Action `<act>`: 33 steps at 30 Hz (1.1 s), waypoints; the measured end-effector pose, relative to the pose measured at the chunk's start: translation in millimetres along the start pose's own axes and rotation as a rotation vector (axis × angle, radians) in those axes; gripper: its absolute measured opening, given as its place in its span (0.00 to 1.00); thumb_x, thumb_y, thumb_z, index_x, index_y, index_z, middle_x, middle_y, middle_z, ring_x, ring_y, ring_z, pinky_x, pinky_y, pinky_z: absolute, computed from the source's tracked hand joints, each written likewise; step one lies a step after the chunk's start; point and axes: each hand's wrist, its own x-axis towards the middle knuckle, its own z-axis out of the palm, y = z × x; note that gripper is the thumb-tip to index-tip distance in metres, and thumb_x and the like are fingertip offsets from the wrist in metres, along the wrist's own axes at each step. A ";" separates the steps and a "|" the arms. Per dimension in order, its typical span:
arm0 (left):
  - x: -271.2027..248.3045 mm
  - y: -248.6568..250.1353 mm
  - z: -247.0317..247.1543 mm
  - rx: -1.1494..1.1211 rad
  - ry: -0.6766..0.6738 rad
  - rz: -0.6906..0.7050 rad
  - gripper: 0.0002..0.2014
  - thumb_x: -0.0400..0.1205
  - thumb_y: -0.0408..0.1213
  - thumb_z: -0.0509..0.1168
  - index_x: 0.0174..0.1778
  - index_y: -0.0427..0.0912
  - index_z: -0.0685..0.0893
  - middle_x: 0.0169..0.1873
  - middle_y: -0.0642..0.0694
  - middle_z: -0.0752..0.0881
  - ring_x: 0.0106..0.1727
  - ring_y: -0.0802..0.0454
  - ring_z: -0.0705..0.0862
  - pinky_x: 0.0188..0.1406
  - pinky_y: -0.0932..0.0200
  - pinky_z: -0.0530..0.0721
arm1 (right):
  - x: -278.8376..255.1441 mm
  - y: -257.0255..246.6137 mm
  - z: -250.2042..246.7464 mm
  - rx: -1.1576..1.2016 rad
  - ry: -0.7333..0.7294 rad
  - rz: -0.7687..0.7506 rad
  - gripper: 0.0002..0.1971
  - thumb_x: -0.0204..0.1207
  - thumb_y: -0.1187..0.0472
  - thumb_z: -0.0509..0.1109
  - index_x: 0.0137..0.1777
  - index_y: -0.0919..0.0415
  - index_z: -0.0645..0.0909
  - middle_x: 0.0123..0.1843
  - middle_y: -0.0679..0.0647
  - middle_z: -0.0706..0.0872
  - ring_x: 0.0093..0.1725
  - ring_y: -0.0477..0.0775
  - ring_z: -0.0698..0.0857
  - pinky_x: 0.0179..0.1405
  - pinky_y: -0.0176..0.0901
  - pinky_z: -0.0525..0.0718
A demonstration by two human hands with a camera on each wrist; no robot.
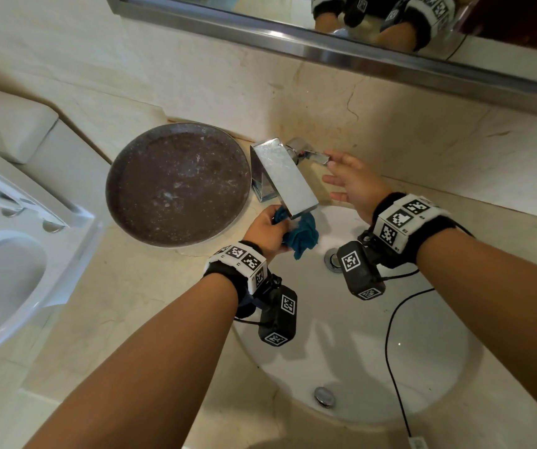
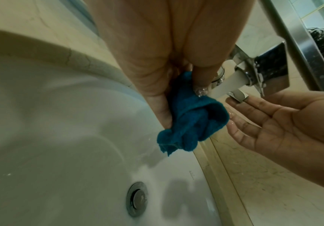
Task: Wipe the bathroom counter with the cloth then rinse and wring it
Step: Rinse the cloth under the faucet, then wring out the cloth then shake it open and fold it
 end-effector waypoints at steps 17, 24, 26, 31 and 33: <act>-9.3 1.0 -7.9 -0.013 0.005 0.001 0.08 0.85 0.27 0.55 0.49 0.46 0.74 0.50 0.40 0.80 0.51 0.43 0.81 0.51 0.42 0.83 | -16.8 -2.0 7.5 -0.015 0.011 -0.027 0.14 0.84 0.59 0.58 0.68 0.54 0.75 0.61 0.48 0.78 0.61 0.49 0.79 0.57 0.45 0.78; -24.9 -3.1 -1.5 -0.009 -0.015 -0.031 0.07 0.83 0.27 0.57 0.44 0.43 0.75 0.42 0.40 0.81 0.42 0.45 0.82 0.43 0.48 0.82 | -39.5 9.0 -6.7 -0.006 -0.156 0.002 0.21 0.84 0.57 0.58 0.76 0.48 0.68 0.72 0.46 0.76 0.66 0.50 0.77 0.56 0.45 0.78; -30.3 -3.1 4.8 -0.013 -0.026 -0.039 0.04 0.83 0.30 0.60 0.43 0.41 0.75 0.41 0.40 0.81 0.41 0.46 0.82 0.42 0.51 0.81 | -49.3 14.7 -9.2 -0.024 -0.165 0.030 0.22 0.83 0.56 0.60 0.76 0.48 0.67 0.72 0.47 0.75 0.68 0.51 0.76 0.61 0.49 0.77; -42.8 1.8 27.9 0.009 -0.170 0.040 0.14 0.84 0.37 0.61 0.60 0.30 0.77 0.51 0.34 0.83 0.53 0.42 0.83 0.59 0.46 0.80 | -76.6 46.3 -18.5 -0.006 -0.381 0.237 0.31 0.72 0.39 0.68 0.75 0.41 0.66 0.73 0.47 0.74 0.73 0.54 0.72 0.72 0.58 0.70; -47.1 6.5 36.5 0.031 -0.222 0.041 0.07 0.84 0.35 0.61 0.51 0.35 0.79 0.45 0.36 0.82 0.48 0.44 0.82 0.50 0.50 0.81 | -84.1 55.9 -25.1 0.106 -0.463 0.297 0.31 0.65 0.36 0.70 0.69 0.40 0.73 0.70 0.51 0.78 0.69 0.57 0.77 0.71 0.59 0.72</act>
